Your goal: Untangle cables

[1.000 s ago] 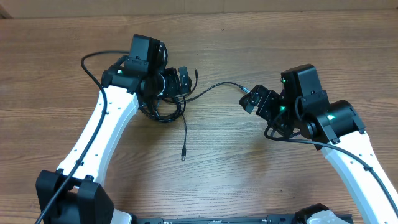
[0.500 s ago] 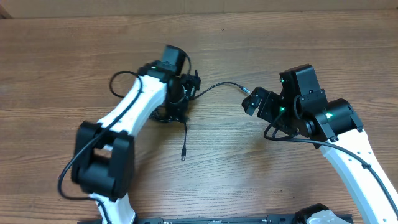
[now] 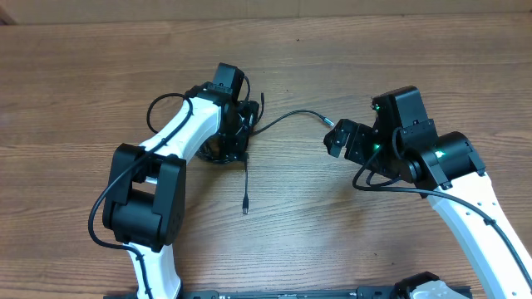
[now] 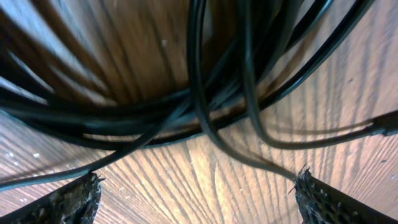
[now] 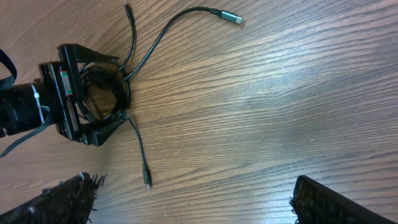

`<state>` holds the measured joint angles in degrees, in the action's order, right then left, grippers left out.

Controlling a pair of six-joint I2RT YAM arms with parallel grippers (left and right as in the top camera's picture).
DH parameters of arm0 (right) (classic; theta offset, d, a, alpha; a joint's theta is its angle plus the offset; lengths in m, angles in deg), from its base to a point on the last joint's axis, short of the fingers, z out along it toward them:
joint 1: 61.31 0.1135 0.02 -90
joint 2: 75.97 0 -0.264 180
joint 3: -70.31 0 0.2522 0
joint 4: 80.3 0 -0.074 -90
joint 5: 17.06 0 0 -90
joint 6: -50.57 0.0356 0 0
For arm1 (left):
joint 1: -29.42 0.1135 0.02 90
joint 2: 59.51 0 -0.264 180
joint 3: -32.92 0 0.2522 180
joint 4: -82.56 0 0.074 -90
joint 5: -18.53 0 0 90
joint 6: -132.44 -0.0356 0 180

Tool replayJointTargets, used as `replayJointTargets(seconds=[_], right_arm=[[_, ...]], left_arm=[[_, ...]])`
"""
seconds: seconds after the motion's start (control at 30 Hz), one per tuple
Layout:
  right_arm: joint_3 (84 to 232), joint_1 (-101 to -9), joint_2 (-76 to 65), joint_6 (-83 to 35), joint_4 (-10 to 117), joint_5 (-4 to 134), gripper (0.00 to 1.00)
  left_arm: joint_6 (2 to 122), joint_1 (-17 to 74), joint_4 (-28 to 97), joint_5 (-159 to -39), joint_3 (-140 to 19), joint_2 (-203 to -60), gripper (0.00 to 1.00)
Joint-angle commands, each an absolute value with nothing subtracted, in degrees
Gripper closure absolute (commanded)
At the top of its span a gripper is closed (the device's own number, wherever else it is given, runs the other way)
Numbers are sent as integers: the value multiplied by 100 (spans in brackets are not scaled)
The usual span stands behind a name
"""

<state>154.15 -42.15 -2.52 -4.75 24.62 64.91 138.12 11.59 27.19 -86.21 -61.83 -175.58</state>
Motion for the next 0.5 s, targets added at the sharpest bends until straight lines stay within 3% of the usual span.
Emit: replayJointTargets(seconds=[0.0, 0.13, 0.3, 0.4, 0.47], right_arm=[[15529, -4230, -254, -545, 2479, 6694, 0], [15529, -4230, -254, -549, 2470, 6738, 0], [15529, -4230, -252, -547, 2475, 6755, 0], [15529, -4230, -236, -547, 2472, 6843, 0], [15529, -4230, -221, -547, 2472, 6843, 0]], left_arm=[[13274, 1179, 2949, -8335, -6314, -17595, 0], [11688, 1216, 3930, -8407, -6340, -17595, 0], [10888, 1216, 4133, -8420, -6543, -17595, 2], [10518, 1214, 4505, -8409, -6587, -17595, 30], [10639, 1214, 4581, -8329, -6585, -17599, 66]])
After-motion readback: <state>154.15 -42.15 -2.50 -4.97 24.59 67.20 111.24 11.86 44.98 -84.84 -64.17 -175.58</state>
